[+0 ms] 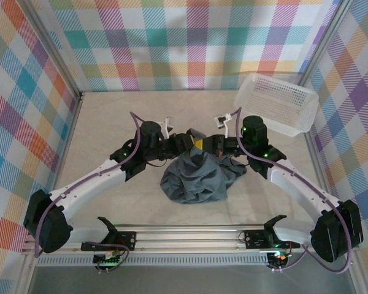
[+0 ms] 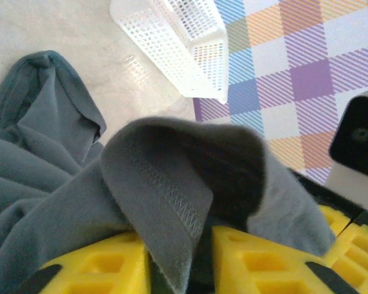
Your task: Fold the inside-out t-shirt
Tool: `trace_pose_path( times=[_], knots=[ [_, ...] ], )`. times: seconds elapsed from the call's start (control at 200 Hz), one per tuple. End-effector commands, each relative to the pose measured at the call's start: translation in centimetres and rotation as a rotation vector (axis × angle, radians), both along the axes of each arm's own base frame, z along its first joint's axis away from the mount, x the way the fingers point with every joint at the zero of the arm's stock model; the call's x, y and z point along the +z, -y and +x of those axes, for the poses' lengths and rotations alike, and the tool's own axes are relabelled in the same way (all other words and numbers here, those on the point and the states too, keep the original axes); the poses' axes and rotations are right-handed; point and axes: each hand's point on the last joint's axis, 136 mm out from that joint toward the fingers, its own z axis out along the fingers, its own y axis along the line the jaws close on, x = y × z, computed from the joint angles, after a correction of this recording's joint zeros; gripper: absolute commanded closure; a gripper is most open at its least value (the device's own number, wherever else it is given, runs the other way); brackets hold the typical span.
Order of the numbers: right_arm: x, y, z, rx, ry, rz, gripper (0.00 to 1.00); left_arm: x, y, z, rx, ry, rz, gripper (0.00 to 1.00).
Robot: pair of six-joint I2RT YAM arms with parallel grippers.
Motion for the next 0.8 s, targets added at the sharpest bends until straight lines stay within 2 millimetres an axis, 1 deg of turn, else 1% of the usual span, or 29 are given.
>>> trace_pose_path(
  times=[0.0,0.08,0.155,0.205,0.26,0.305,0.36,0.4,0.42,0.46,0.5,0.525,0.55,0.605,0.65,0.715,0.745,0.795],
  knots=[
    [2.0,-0.1,-0.3,0.027,0.036,0.032,1.0,0.5,-0.4,0.5,0.029,0.005,-0.019,0.86],
    [2.0,0.2,0.0,-0.003,0.04,0.025,1.0,0.5,-1.1,0.7,0.046,-0.003,-0.013,1.0],
    [1.4,1.2,0.9,-0.066,0.025,0.005,1.0,1.3,-2.1,0.8,0.055,0.003,-0.02,1.0],
    [0.3,2.5,1.7,-0.117,-0.002,-0.011,1.0,2.2,-2.9,0.8,0.059,0.015,-0.03,1.0],
    [-1.6,3.9,2.5,-0.155,-0.026,-0.027,1.0,3.6,-3.5,0.4,0.049,0.033,-0.054,1.0],
    [-4.1,5.2,2.9,-0.172,-0.028,-0.064,1.0,4.7,-3.5,-0.1,0.027,0.042,-0.084,1.0],
    [-7.3,6.6,3.5,-0.186,-0.037,-0.114,1.0,5.6,-2.6,-0.8,-0.029,0.032,-0.133,1.0],
    [-8.5,7.0,3.5,-0.171,-0.071,-0.117,1.0,6.1,-1.6,-1.4,-0.08,0.021,-0.178,1.0],
    [-8.5,6.8,3.3,-0.141,-0.083,-0.108,0.99,6.4,-1.2,-1.6,-0.106,0.023,-0.199,1.0],
    [-7.5,6.2,2.6,-0.074,-0.085,-0.078,0.93,6.4,-0.3,-2.1,-0.155,0.016,-0.216,1.0],
    [-6.5,5.9,2.3,-0.05,-0.085,-0.058,0.83,6.1,0.1,-2.4,-0.181,0.022,-0.203,1.0],
    [-5.9,6.0,2.3,-0.061,-0.077,-0.056,0.75,5.8,0.3,-2.6,-0.192,0.023,-0.186,1.0],
    [-5.3,6.2,2.3,-0.077,-0.061,-0.057,0.69,5.4,0.4,-2.7,-0.2,0.025,-0.169,1.0],
    [-4.1,6.7,2.1,-0.136,0.0,-0.083,0.6,4.5,0.5,-2.8,-0.219,0.022,-0.137,1.0],
    [-3.7,7.5,1.9,-0.222,0.054,-0.137,0.53,4.0,0.7,-2.9,-0.234,0.014,-0.119,1.0],
    [-3.5,8.6,1.5,-0.348,0.161,-0.231,0.51,3.7,0.8,-2.9,-0.244,0.019,-0.111,1.0],
    [-3.2,9.1,1.3,-0.408,0.21,-0.269,0.52,3.7,0.8,-2.9,-0.242,0.02,-0.107,1.0],
    [-2.9,9.4,0.7,-0.473,0.287,-0.325,0.55,3.6,0.8,-2.7,-0.236,0.023,-0.103,1.0]
  ],
)
